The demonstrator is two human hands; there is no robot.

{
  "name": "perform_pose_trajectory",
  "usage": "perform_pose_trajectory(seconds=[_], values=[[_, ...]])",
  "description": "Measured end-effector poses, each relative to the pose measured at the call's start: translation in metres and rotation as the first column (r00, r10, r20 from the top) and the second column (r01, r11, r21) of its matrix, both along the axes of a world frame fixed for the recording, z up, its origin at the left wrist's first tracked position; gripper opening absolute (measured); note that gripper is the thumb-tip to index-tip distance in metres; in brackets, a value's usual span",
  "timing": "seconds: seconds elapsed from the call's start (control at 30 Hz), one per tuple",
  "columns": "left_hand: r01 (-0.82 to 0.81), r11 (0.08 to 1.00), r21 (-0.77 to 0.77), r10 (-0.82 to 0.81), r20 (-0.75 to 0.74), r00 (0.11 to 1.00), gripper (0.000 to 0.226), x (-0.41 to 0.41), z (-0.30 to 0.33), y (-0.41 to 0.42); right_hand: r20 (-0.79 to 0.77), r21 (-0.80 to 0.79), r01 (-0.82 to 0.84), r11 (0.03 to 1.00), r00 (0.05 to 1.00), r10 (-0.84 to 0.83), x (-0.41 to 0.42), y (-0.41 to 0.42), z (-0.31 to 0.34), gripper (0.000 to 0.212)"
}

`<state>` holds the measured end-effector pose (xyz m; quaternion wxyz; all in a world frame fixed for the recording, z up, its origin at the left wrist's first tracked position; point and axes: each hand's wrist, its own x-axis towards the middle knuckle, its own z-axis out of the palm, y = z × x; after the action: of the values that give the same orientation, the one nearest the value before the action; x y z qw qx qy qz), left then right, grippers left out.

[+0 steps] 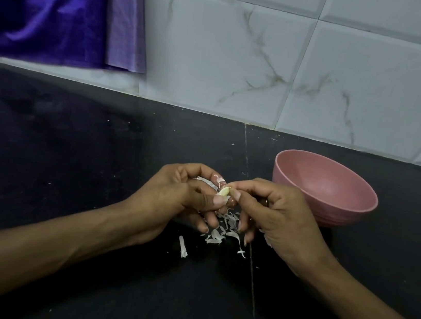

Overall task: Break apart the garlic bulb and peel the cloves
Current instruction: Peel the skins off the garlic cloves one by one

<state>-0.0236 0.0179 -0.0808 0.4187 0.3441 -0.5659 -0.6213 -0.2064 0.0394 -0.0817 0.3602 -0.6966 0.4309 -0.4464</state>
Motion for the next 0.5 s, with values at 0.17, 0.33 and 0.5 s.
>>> perform_pose_trajectory(seconds=[0.17, 0.33, 0.5], values=[[0.068, 0.997, 0.039, -0.068, 0.0, 0.998, 0.026, 0.0023, -0.0006, -0.0022, 0.072, 0.108, -0.019, 0.994, 0.997, 0.011, -0.0007, -0.0005, 0.0011, 0.014], [0.085, 0.996, 0.023, -0.085, -0.004, 0.996, 0.026, 0.0038, -0.0002, -0.0035, 0.198, 0.229, -0.059, 0.972, 0.98, 0.013, 0.0018, 0.0004, 0.0039, 0.019], [0.102, 0.995, 0.012, -0.102, -0.006, 0.995, 0.031, 0.0038, -0.0001, -0.0045, 0.269, 0.291, -0.094, 0.952, 0.963, 0.013, -0.0002, 0.0022, 0.0057, 0.016]])
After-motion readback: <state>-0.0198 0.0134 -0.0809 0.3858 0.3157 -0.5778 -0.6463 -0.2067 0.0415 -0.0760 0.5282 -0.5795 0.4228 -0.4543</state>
